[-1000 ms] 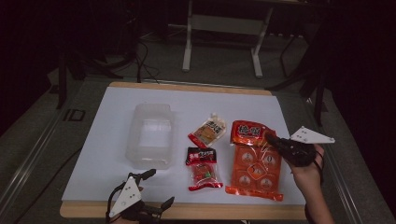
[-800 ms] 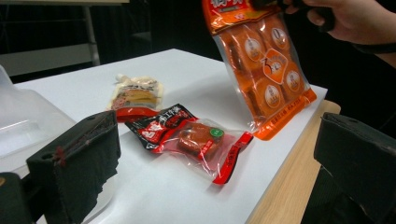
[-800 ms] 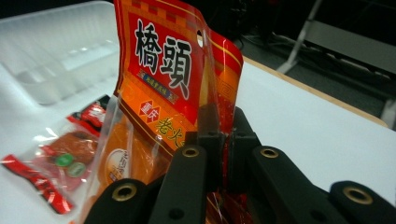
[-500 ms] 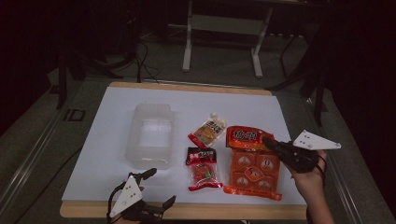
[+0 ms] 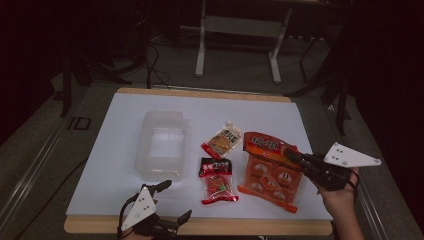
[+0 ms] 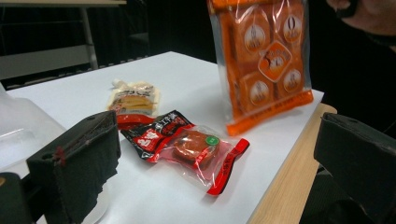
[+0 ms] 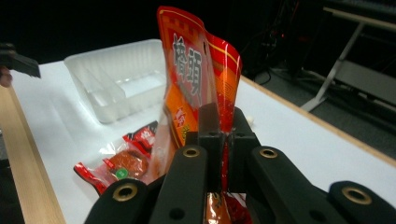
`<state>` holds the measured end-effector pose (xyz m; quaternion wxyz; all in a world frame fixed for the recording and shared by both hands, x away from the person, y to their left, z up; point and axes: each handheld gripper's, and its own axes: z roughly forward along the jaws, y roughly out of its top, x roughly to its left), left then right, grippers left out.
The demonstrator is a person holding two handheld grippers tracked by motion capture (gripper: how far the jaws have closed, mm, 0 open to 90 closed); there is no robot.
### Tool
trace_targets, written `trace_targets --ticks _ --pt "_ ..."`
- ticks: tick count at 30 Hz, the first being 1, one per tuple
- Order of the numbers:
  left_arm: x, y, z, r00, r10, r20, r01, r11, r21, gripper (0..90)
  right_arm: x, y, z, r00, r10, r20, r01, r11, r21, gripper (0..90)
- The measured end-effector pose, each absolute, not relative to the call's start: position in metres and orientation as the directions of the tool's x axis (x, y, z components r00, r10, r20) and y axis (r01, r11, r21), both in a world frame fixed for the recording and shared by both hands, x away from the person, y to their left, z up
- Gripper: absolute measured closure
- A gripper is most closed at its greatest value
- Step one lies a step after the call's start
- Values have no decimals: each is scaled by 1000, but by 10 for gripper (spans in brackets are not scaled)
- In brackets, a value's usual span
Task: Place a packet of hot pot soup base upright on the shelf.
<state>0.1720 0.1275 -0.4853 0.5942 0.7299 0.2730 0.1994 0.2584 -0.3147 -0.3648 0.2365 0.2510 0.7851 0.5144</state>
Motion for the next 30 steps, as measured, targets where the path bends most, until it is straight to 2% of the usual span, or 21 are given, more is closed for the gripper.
trace_targets --ticks 16,25,30 --pt "188 124 -455 782 623 18 100 -153 983 9 250 -304 -327 -776 611 -158 68 330 942 881" --pt "213 115 -439 833 552 -41 140 -138 980 10 241 -287 -314 -816 552 -172 27 334 942 881" --pt "223 111 -433 841 539 -45 136 -130 982 10 237 -278 -310 -828 529 -185 8 342 940 882"
